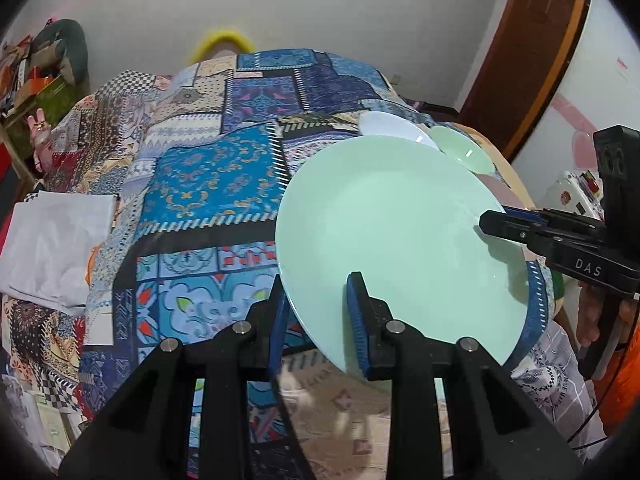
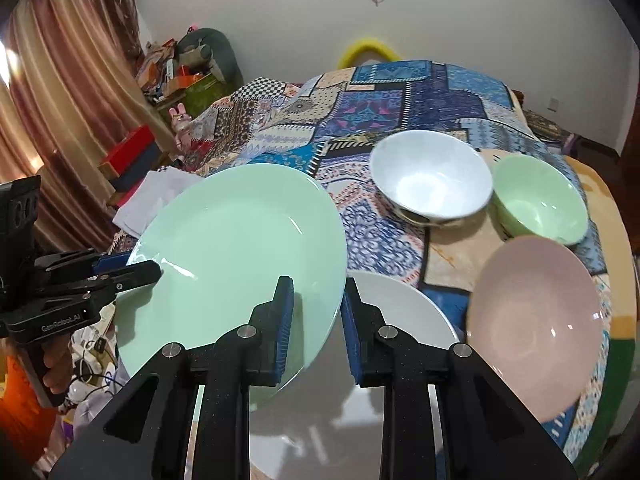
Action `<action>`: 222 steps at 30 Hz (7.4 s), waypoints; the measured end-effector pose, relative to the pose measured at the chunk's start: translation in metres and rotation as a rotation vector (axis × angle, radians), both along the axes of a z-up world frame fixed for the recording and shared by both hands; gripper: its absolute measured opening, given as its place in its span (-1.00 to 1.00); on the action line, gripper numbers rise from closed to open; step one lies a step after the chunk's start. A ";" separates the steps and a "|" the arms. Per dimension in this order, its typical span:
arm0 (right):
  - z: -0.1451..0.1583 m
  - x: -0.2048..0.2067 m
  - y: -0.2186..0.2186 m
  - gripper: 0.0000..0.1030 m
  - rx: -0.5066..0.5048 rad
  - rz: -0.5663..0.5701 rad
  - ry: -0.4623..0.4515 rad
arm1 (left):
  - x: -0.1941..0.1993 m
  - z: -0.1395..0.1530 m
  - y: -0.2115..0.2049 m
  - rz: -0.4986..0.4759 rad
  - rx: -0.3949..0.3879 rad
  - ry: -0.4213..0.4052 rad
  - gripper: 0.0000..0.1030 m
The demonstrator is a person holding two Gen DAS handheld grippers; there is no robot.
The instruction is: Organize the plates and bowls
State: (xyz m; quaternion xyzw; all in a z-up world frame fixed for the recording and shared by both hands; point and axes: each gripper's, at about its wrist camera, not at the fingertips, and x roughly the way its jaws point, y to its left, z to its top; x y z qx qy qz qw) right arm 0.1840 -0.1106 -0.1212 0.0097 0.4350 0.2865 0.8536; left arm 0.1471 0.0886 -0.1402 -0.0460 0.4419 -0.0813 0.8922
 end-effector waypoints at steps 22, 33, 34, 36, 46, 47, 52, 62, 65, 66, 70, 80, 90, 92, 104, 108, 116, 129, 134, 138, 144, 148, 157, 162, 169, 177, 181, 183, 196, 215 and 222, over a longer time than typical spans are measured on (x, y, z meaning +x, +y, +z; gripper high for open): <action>-0.043 -0.019 -0.061 -0.58 0.003 -0.114 0.108 | 0.010 -0.048 -0.058 -0.111 0.006 0.121 -0.45; -0.062 -0.016 -0.068 -0.57 0.009 -0.138 0.153 | 0.018 -0.067 -0.069 -0.112 0.055 0.157 -0.45; -0.064 -0.017 -0.068 -0.57 0.006 -0.139 0.155 | 0.018 -0.067 -0.070 -0.113 0.064 0.157 -0.45; -0.066 -0.018 -0.068 -0.57 -0.003 -0.135 0.157 | 0.019 -0.069 -0.073 -0.116 0.075 0.164 -0.44; -0.065 -0.023 -0.072 -0.59 0.002 -0.126 0.143 | 0.023 -0.077 -0.074 -0.102 0.042 0.223 -0.24; -0.065 -0.023 -0.071 -0.59 0.001 -0.126 0.141 | 0.023 -0.078 -0.075 -0.105 0.047 0.220 -0.22; -0.065 -0.024 -0.070 -0.62 -0.009 -0.130 0.133 | 0.020 -0.073 -0.072 -0.104 0.048 0.203 -0.18; -0.035 -0.031 -0.081 -0.59 -0.007 -0.154 0.059 | 0.017 -0.006 -0.070 -0.071 0.059 0.011 0.13; -0.016 -0.032 -0.091 -0.54 0.010 -0.171 0.004 | 0.022 0.010 -0.080 -0.088 0.058 -0.034 0.15; -0.011 -0.032 -0.094 -0.53 0.011 -0.180 -0.013 | 0.025 0.013 -0.084 -0.095 0.053 -0.042 0.15; 0.004 -0.029 -0.109 -0.35 -0.003 -0.222 -0.068 | 0.044 0.020 -0.105 -0.122 0.036 -0.059 0.37; -0.003 -0.011 -0.158 -0.14 -0.057 -0.344 -0.085 | 0.105 -0.008 -0.163 -0.179 0.049 0.007 0.54; -0.042 0.013 -0.191 -0.14 -0.040 -0.416 0.018 | 0.147 -0.051 -0.202 -0.235 0.027 0.122 0.52; -0.049 0.016 -0.194 -0.14 -0.025 -0.425 0.036 | 0.150 -0.056 -0.206 -0.249 0.025 0.134 0.39; -0.070 0.016 -0.199 -0.71 0.080 -0.408 0.106 | 0.152 -0.081 -0.232 -0.349 0.022 0.194 -0.74; -0.068 0.015 -0.199 -0.72 0.086 -0.422 0.102 | 0.150 -0.079 -0.231 -0.338 0.028 0.197 -0.76; -0.055 0.012 -0.202 -0.73 0.093 -0.432 0.092 | 0.138 -0.068 -0.231 -0.336 0.016 0.192 -0.76; -0.015 -0.004 -0.190 -0.73 0.067 -0.431 0.018 | 0.102 -0.014 -0.205 -0.316 -0.023 0.064 -0.95; 0.010 -0.010 -0.173 -0.70 0.054 -0.418 -0.052 | 0.077 0.020 -0.213 -0.393 -0.028 -0.020 -0.96; 0.005 -0.005 -0.159 -0.80 0.024 -0.389 -0.055 | 0.089 0.002 -0.203 -0.354 -0.046 0.053 -0.96; -0.053 0.007 -0.172 -0.80 0.058 -0.426 0.085 | 0.103 -0.026 -0.181 -0.267 -0.018 0.116 -0.95; -0.064 0.014 -0.178 -0.79 0.066 -0.427 0.106 | 0.107 -0.025 -0.184 -0.276 -0.052 0.116 -0.89; -0.053 0.007 -0.182 -0.78 0.063 -0.426 0.068 | 0.102 -0.018 -0.206 -0.313 -0.011 0.086 -0.49; -0.039 -0.004 -0.193 -0.57 0.027 -0.468 0.010 | 0.101 -0.017 -0.217 -0.332 0.005 0.058 -0.16; -0.056 -0.003 -0.211 -0.32 0.014 -0.513 0.052 | 0.114 -0.050 -0.234 -0.349 0.024 0.144 -0.16; -0.085 -0.001 -0.203 -0.44 0.080 -0.453 0.147 | 0.122 -0.078 -0.243 -0.373 0.003 0.236 -0.60; -0.087 -0.002 -0.202 -0.58 0.124 -0.453 0.162 | 0.121 -0.080 -0.244 -0.362 0.017 0.226 -0.66; -0.086 -0.004 -0.206 -0.60 0.156 -0.464 0.161 | 0.121 -0.080 -0.244 -0.359 0.024 0.226 -0.68; -0.063 -0.012 -0.212 -0.66 0.145 -0.497 0.100 | 0.108 -0.053 -0.249 -0.351 0.013 0.164 -0.68; -0.015 -0.016 -0.157 -0.66 0.134 -0.401 -0.007 | 0.064 -0.002 -0.175 -0.275 -0.034 0.069 -0.68; -0.005 -0.016 -0.117 -0.66 0.123 -0.328 -0.031 | 0.044 0.010 -0.128 -0.214 -0.051 0.036 -0.68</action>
